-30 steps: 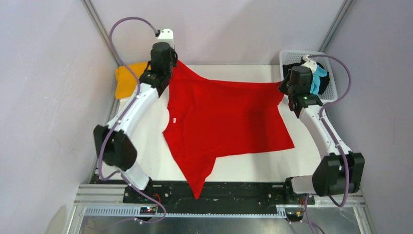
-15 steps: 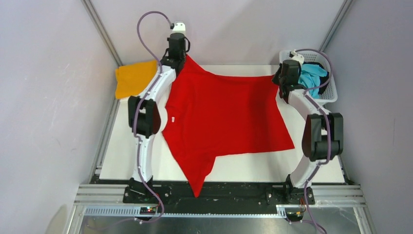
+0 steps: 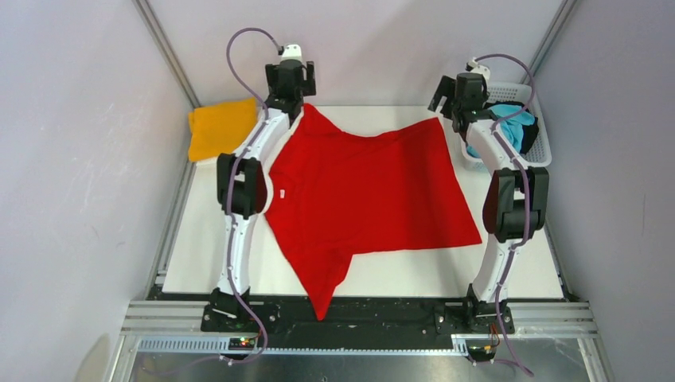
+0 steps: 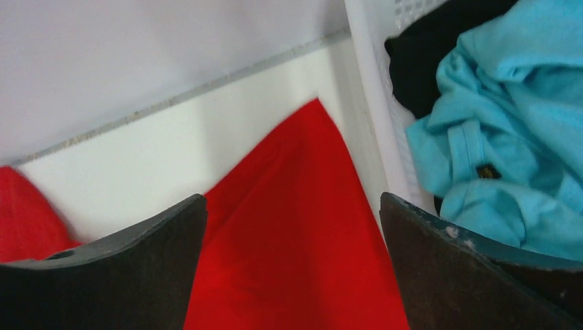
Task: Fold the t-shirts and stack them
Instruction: Flatten out the tshirt
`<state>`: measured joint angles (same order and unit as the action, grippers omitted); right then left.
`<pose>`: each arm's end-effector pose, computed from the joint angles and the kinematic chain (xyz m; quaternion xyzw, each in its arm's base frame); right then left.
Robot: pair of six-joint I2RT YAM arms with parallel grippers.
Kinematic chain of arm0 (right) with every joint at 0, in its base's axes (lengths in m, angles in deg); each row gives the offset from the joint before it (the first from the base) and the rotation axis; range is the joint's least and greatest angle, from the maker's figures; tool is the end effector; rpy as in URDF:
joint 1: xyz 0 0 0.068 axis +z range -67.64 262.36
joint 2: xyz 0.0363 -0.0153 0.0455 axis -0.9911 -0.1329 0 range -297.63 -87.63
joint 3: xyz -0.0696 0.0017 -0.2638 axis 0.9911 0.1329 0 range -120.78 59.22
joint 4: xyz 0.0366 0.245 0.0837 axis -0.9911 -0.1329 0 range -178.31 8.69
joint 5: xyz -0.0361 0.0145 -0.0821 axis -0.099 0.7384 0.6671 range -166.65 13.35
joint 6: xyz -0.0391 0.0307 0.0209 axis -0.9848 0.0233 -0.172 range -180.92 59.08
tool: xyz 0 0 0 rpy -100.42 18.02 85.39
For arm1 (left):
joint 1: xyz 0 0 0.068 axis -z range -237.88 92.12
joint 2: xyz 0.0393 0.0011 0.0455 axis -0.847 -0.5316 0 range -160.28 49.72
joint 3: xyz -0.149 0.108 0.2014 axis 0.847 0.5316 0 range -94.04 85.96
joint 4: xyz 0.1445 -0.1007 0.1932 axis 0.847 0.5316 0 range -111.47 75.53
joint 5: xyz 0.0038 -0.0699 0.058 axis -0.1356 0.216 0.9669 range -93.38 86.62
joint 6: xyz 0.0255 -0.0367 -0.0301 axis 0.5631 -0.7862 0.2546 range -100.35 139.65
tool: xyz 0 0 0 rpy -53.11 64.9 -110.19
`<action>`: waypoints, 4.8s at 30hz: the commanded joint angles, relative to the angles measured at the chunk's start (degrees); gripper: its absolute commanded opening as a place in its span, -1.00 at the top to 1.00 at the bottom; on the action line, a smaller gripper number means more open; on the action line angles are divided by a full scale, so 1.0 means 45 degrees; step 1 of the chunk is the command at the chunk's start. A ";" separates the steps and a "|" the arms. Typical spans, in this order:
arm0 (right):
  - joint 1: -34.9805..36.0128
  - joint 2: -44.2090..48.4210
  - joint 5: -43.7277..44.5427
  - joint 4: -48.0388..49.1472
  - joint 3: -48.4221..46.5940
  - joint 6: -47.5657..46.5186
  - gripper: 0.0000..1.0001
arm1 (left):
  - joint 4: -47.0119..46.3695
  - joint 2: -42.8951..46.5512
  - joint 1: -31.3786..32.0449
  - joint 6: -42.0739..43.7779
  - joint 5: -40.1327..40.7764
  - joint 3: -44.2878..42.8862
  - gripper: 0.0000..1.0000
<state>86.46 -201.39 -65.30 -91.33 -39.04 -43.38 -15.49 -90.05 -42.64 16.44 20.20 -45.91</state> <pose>0.4760 0.0272 0.3006 0.1509 0.8297 0.0175 0.5371 0.5593 -0.1377 0.2842 -0.0444 0.7797 0.0620 0.6215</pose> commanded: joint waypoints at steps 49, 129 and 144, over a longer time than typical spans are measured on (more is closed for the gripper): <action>0.3639 1.1389 -0.0895 -0.3371 1.5285 0.6223 -0.99 | 0.3858 1.7995 0.2237 -0.9881 -0.2802 2.3261 -0.99; 0.3309 0.9130 -0.0171 -0.1834 1.4213 0.4043 -0.99 | 0.3328 -0.0914 0.0325 -1.1607 -0.4979 0.0598 0.93; 0.3259 0.9930 0.0210 -0.2140 1.4162 0.4077 -0.99 | 0.1929 0.3288 0.1418 -0.7297 -0.4117 0.2388 -0.99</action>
<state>101.46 -159.71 -67.27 -99.68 25.87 -24.74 -4.15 -94.90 -36.10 -24.89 -1.79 -44.08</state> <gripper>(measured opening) 0.993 0.994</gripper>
